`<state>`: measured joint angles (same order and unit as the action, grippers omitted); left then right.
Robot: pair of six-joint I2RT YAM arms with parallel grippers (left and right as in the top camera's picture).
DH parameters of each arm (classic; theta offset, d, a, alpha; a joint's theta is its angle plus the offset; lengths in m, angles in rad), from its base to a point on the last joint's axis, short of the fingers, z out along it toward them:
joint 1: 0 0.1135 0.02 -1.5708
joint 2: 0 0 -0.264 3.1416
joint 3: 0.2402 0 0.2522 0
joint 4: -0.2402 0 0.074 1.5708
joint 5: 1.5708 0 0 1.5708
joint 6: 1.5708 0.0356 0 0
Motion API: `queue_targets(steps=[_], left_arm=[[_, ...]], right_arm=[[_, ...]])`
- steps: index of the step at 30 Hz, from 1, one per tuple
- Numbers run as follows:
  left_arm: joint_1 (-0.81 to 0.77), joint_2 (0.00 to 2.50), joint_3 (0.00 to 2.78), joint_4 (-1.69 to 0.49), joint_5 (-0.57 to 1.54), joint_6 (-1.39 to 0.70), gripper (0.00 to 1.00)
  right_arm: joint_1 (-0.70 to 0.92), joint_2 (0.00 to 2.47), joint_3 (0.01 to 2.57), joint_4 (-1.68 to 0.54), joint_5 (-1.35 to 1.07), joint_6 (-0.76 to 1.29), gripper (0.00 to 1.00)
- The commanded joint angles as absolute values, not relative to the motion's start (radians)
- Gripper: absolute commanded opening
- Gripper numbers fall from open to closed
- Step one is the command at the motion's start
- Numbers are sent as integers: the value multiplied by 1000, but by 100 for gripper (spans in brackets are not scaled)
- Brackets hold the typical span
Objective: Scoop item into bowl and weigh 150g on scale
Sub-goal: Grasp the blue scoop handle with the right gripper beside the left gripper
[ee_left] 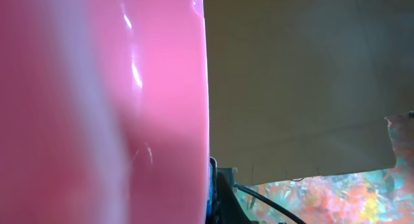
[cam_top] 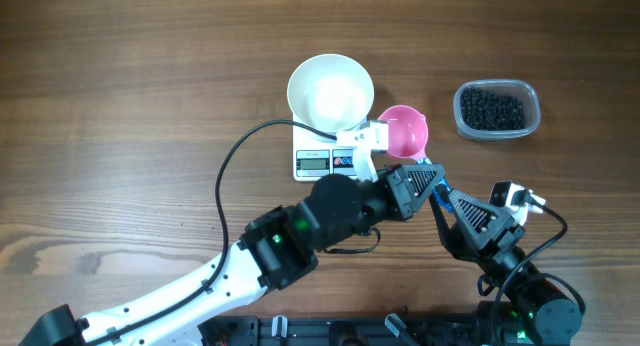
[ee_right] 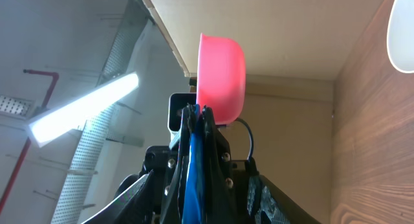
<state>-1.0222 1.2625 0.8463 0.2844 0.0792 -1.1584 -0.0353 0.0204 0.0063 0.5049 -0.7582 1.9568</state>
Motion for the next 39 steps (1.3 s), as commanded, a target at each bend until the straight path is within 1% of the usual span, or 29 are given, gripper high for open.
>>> queue_targets(steps=[1, 8, 20, 31, 37, 39], left_arm=[[-1044, 1274, 844, 289, 25, -1161, 4], [-1045, 1275, 844, 289, 17, -1161, 4], [-1065, 1289, 844, 289, 8, -1161, 4], [-1065, 1289, 844, 292, 9, -1161, 4], [-1065, 1289, 844, 292, 9, -1161, 4], [-1065, 1289, 844, 292, 9, -1161, 4]], right_arm=[[-31, 16, 5, 509, -744, 1993, 49], [-31, 16, 5, 511, -744, 1993, 40], [-31, 16, 5, 510, -745, 1993, 39], [-31, 16, 5, 499, -746, 1993, 32], [-31, 16, 5, 498, -739, 1993, 27], [-31, 16, 5, 498, -739, 1993, 23]])
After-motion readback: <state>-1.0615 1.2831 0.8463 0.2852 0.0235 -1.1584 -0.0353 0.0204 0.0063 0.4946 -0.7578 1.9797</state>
